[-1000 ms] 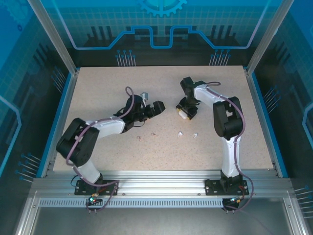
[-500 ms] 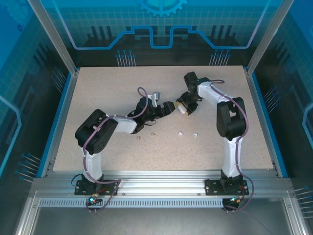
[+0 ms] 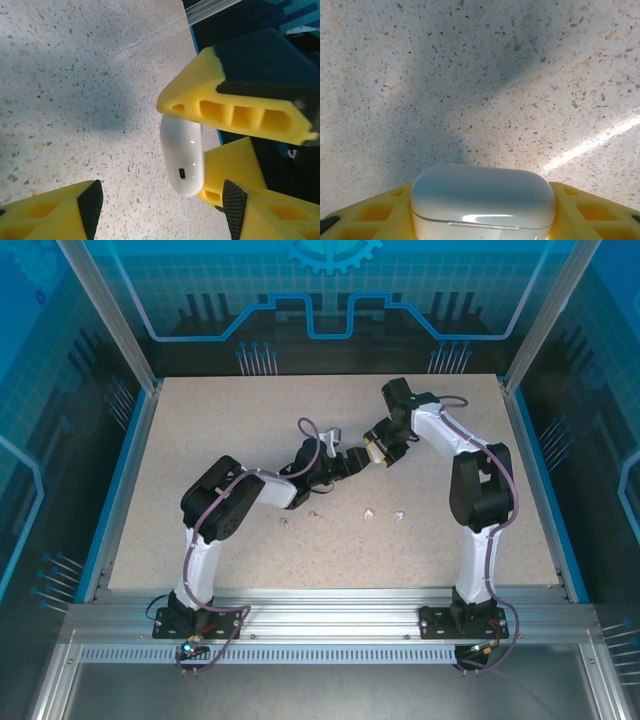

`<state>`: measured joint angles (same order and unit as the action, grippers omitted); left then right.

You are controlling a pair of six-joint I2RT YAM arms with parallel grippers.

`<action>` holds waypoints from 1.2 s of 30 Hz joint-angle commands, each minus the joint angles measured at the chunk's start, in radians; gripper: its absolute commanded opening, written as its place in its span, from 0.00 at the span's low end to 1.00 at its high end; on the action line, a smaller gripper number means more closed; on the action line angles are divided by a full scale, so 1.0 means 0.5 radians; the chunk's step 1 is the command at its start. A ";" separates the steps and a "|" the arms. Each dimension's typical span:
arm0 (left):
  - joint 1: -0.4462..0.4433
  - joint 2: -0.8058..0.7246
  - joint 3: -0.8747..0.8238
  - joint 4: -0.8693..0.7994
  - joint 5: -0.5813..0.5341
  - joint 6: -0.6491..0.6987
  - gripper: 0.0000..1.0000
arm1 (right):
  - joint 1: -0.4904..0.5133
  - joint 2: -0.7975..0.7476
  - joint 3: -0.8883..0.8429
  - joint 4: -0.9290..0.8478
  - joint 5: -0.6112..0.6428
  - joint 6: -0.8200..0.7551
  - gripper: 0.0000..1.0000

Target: Insert wireless bluetooth earbuds into charging case

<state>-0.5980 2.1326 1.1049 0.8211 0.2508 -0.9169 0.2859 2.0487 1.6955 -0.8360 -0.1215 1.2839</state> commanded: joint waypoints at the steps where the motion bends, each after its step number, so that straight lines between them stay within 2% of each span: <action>1: -0.028 0.067 0.101 0.100 -0.036 -0.016 0.65 | -0.016 -0.087 -0.002 -0.011 -0.055 0.031 0.55; 10: -0.047 0.146 0.219 0.104 -0.080 -0.042 0.57 | 0.002 -0.094 -0.006 -0.002 -0.062 0.029 0.55; 17: -0.047 0.161 0.244 0.098 -0.104 -0.033 0.46 | 0.011 -0.083 0.002 0.001 -0.064 0.028 0.55; 29: -0.048 0.199 0.292 0.100 -0.110 -0.049 0.44 | 0.019 -0.069 0.011 0.009 -0.067 0.028 0.55; 33: -0.052 0.217 0.308 0.117 -0.111 -0.062 0.37 | 0.019 -0.066 0.009 0.010 -0.070 0.028 0.55; 36: -0.051 0.227 0.311 0.117 -0.113 -0.068 0.35 | 0.020 -0.066 0.007 0.014 -0.073 0.029 0.55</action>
<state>-0.6182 2.2135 1.2320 0.8516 0.2134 -0.9443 0.2878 2.0346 1.6955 -0.8345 -0.1398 1.2839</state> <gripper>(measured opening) 0.355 0.566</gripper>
